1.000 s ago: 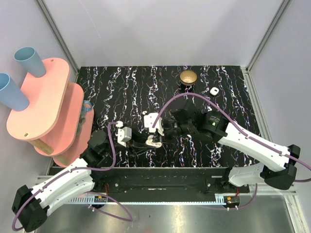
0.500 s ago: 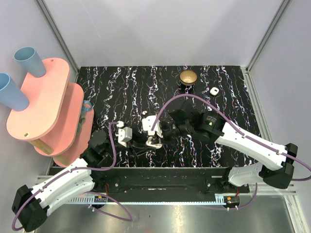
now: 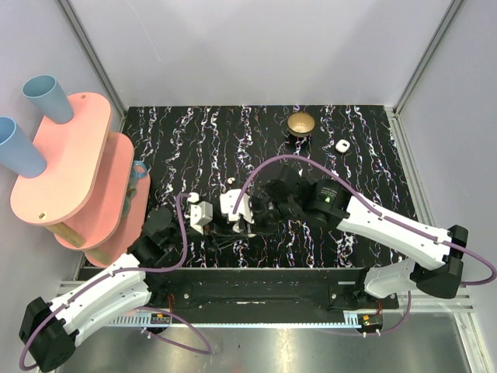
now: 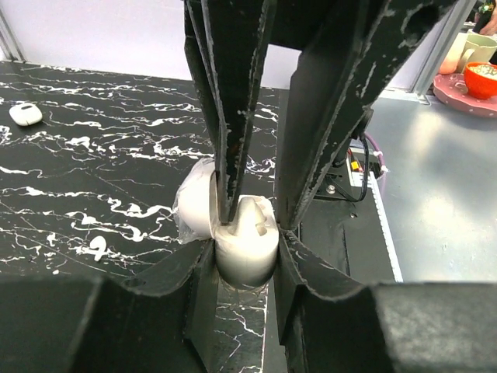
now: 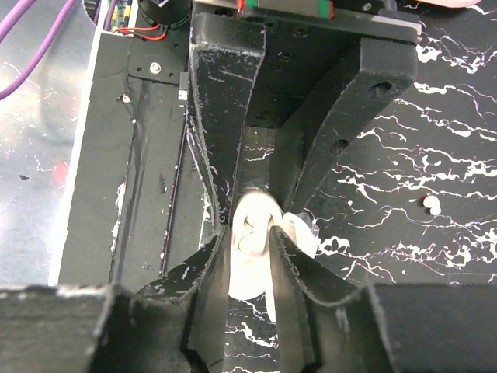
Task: Insert the wireless bluetooth earbuds into the charging case
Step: Insert the left earbud into the left side groove of the charging case, then move the right earbud to the center of the board.
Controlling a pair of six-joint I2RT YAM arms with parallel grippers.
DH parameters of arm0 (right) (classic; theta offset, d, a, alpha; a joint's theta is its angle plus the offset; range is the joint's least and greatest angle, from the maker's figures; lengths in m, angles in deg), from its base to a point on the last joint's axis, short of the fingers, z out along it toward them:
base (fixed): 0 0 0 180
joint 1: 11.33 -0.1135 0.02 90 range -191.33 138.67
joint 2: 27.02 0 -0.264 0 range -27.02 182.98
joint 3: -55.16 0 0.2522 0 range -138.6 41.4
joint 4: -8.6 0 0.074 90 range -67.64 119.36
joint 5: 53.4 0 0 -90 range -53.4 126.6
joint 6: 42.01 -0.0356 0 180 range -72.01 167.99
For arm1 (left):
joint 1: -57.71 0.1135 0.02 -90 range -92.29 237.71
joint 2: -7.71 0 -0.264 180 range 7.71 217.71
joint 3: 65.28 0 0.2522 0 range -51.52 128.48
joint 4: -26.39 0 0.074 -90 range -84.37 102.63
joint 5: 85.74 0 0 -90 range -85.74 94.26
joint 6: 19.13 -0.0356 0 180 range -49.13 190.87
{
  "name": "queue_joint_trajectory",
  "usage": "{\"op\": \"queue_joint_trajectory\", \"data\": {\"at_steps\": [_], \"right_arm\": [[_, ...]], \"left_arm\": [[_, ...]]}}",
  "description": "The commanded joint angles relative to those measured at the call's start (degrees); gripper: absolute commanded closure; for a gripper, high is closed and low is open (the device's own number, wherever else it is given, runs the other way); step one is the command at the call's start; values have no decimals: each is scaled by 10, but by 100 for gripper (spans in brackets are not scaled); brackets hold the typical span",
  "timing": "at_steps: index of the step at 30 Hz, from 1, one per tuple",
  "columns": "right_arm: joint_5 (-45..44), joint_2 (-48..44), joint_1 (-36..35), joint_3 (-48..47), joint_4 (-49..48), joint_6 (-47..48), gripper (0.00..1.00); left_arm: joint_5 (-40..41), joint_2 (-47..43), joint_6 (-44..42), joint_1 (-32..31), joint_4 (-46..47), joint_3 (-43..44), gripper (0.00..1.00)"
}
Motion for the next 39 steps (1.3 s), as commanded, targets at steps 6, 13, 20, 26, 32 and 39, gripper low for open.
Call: {"op": "queue_joint_trajectory", "data": {"at_steps": [6, 13, 20, 26, 32, 39], "right_arm": [[-44, -71, -5, 40, -105, 1, 61], [-43, -126, -5, 82, -172, -7, 57], [-73, -202, -4, 160, -295, -38, 49], [-215, -266, -4, 221, -414, -109, 40], [-447, -225, -1, 170, -400, -163, 18], [-309, -185, 207, 88, -316, -418, 0]], "left_arm": [[9, -20, -15, -4, 36, 11, 100], [53, -33, -28, -3, 10, 9, 100], [164, -54, -31, -3, -6, -4, 100], [273, -100, -19, -4, 13, -30, 100], [327, -99, -35, -3, 29, -9, 100], [342, -34, -63, 10, 68, 52, 100]]}}
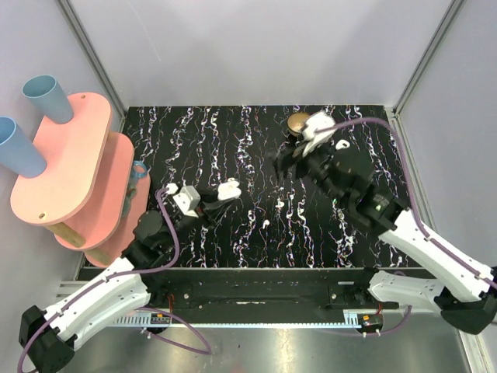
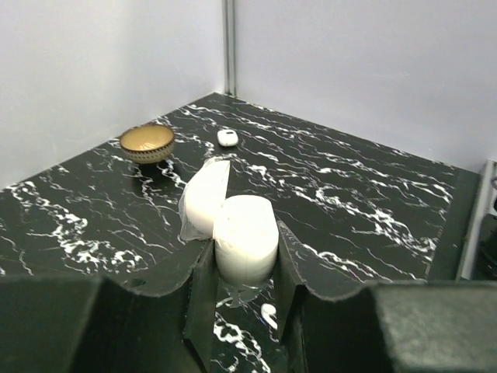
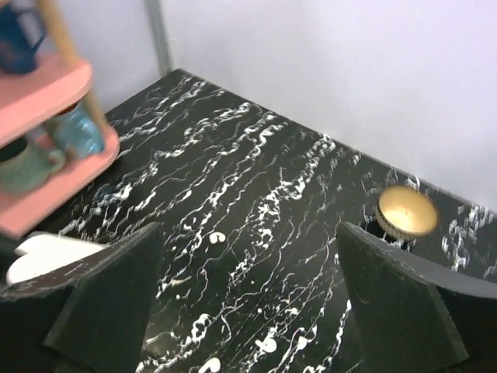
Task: Insert the wireless bluetooth earbuds into the charging case
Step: Move the right earbud to the center of the board.
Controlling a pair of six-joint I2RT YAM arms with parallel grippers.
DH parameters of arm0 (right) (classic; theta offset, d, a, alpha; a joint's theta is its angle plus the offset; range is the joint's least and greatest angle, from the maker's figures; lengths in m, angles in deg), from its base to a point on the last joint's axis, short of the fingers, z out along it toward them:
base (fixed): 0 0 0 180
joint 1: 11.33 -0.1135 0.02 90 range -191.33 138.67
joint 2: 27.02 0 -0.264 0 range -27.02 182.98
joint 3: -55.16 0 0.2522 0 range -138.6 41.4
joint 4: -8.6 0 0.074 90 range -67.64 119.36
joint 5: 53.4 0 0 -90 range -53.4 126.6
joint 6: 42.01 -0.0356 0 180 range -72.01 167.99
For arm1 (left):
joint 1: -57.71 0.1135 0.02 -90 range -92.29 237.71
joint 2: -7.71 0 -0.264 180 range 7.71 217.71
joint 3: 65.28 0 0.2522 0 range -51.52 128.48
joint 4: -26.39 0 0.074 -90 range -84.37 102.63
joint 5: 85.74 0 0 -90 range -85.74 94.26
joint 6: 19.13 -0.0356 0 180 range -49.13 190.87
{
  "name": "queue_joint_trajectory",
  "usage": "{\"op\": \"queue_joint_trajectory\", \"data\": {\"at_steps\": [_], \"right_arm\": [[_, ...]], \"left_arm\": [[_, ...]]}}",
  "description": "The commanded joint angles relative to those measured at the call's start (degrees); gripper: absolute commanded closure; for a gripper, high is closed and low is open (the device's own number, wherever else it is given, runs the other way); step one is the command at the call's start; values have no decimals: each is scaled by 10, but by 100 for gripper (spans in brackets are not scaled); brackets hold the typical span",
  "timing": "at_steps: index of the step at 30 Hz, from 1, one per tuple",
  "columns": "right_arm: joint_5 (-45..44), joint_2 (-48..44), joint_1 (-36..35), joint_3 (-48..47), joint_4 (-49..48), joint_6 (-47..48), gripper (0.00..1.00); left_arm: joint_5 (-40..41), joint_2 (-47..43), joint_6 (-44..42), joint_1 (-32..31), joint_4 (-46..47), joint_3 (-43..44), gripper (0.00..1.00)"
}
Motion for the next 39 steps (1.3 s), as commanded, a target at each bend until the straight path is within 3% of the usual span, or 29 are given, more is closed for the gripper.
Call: {"op": "queue_joint_trajectory", "data": {"at_steps": [1, 6, 11, 20, 29, 39], "right_arm": [[109, 0, 180, -57, 33, -214, 1], [260, 61, 275, -109, 76, -261, 2], [309, 122, 323, -99, 80, -268, 6], [382, 242, 338, -90, 40, -270, 11], [447, 389, 338, -123, 12, -295, 21], [514, 549, 337, -218, -25, -341, 35]], "left_arm": [[31, 29, -18, 15, 86, 60, 100], [38, 29, 30, 22, 162, 66, 100], [11, -10, 46, 21, 192, 14, 100], [-4, -50, 4, 22, 119, 32, 100], [-34, -49, 22, 24, 122, 39, 100], [36, -81, -12, 24, 53, 47, 100]]}}
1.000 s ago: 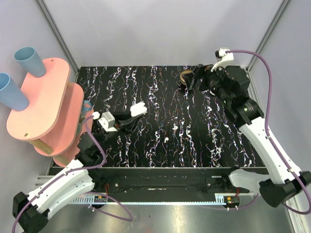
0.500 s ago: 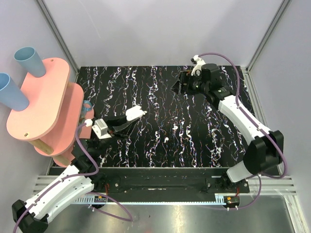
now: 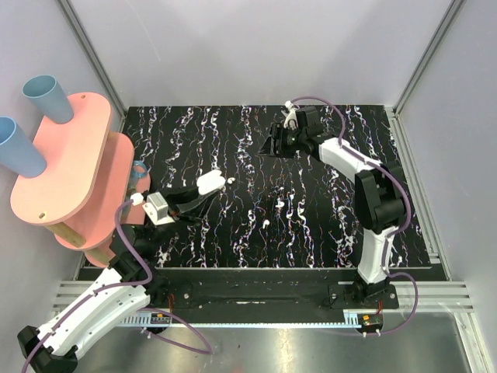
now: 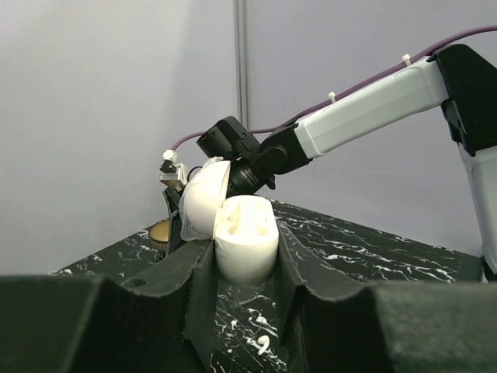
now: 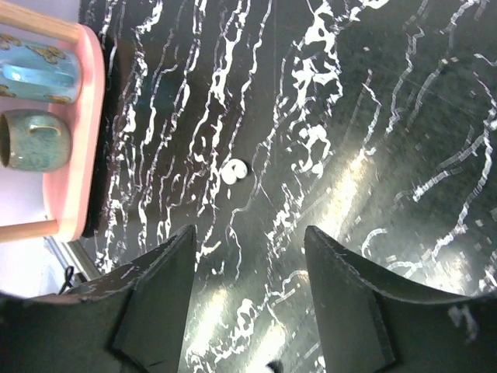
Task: Insert the wireless bluetooth earbuds into the charging case
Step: Move the right earbud to the center of the board.
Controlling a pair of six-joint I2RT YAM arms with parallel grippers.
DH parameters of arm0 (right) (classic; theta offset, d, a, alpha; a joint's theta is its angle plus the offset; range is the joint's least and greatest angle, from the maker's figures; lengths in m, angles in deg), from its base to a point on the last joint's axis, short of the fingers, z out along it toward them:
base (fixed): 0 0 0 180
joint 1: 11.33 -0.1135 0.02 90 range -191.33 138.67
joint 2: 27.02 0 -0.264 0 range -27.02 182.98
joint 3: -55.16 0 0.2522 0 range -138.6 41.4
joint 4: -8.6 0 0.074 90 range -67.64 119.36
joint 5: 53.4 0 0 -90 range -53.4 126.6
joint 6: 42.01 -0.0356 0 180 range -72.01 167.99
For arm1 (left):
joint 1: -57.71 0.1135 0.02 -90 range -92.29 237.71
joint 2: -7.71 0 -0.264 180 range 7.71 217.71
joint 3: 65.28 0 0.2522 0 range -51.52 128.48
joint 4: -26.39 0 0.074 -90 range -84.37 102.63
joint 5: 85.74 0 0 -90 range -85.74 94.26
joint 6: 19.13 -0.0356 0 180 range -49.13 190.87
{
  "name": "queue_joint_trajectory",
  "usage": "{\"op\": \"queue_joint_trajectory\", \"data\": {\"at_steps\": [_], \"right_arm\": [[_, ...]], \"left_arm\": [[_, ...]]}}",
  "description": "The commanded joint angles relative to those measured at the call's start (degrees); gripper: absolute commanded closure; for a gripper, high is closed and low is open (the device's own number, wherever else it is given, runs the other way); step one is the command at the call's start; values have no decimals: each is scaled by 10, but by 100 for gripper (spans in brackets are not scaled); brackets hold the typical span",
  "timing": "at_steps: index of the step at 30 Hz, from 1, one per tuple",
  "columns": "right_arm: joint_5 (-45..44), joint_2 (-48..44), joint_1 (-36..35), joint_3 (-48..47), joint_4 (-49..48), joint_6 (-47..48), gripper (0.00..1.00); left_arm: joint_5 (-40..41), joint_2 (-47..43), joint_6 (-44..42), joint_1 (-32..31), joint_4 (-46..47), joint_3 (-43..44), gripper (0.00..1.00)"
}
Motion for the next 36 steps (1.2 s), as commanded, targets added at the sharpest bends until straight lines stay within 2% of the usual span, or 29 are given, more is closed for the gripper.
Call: {"op": "queue_joint_trajectory", "data": {"at_steps": [1, 7, 16, 23, 36], "right_arm": [[54, 44, 1, -62, -50, -34, 37], [85, 110, -11, -123, -27, -22, 39], [33, 204, -52, -222, 30, 1, 41], [28, 255, -70, -288, 67, 22, 41], [26, 321, -98, -371, 145, 59, 46]], "left_arm": [[35, -8, -23, 2, -13, 22, 100], [34, -14, -34, 2, -16, 22, 100], [47, 15, -59, 3, -15, 32, 100], [42, 39, -58, 2, 0, 32, 100], [52, 26, -60, 4, -2, 24, 100]]}}
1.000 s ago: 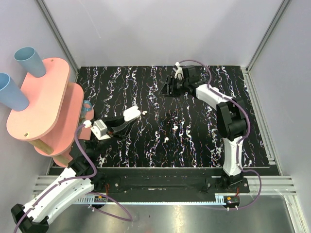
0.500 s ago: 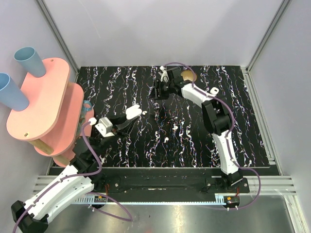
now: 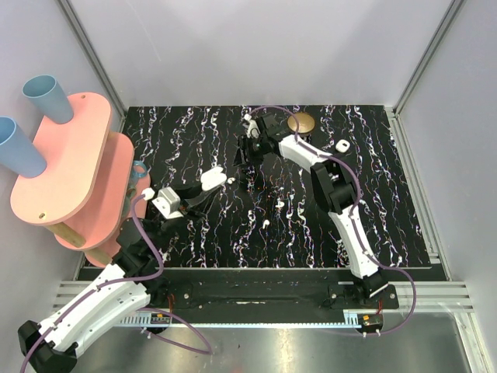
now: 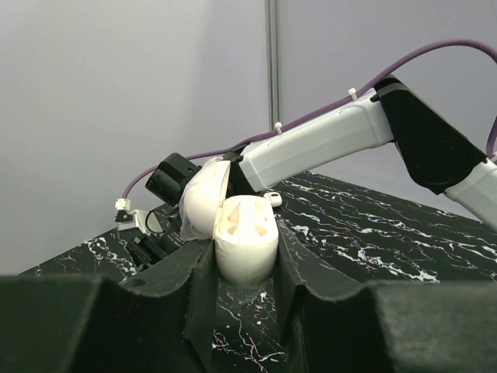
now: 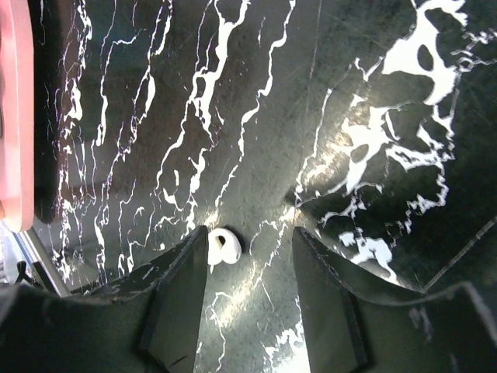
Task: Insert the wireless bluetooth earbuds into the charging case
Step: Move the right earbud to the center of the board.
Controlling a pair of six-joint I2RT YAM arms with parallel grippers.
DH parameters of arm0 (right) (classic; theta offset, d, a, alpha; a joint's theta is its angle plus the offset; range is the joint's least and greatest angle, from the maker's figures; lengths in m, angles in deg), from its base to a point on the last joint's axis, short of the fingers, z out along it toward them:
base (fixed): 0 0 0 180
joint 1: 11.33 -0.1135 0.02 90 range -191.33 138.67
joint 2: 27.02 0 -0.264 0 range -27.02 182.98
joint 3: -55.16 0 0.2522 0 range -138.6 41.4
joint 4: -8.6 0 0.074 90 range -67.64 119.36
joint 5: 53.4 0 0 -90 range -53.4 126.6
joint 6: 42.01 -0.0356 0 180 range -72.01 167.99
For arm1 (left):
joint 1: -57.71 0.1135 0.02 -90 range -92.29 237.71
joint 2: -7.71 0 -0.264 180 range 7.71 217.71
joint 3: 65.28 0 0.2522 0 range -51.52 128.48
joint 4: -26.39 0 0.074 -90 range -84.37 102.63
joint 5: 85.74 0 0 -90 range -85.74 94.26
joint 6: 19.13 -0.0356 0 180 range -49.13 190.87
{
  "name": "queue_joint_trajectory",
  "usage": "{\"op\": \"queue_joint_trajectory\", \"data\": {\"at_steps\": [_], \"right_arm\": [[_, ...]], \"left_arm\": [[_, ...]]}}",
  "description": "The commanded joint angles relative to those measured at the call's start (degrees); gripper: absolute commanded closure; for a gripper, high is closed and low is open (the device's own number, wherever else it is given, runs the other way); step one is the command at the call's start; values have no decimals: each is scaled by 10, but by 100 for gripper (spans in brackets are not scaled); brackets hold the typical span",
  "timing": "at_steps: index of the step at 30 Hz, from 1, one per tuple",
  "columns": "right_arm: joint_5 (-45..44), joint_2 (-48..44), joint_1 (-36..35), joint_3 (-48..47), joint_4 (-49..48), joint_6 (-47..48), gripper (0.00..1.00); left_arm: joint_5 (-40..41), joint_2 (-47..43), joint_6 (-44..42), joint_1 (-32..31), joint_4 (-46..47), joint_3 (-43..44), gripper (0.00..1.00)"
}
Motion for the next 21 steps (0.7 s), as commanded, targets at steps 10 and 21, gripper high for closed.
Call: {"op": "queue_joint_trajectory", "data": {"at_steps": [10, 21], "right_arm": [[-52, 11, -39, -43, 63, 45, 47], [-62, 13, -51, -33, 74, 58, 53]], "left_arm": [[19, -12, -9, 3, 28, 16, 100], [20, -16, -6, 3, 28, 15, 100]]}}
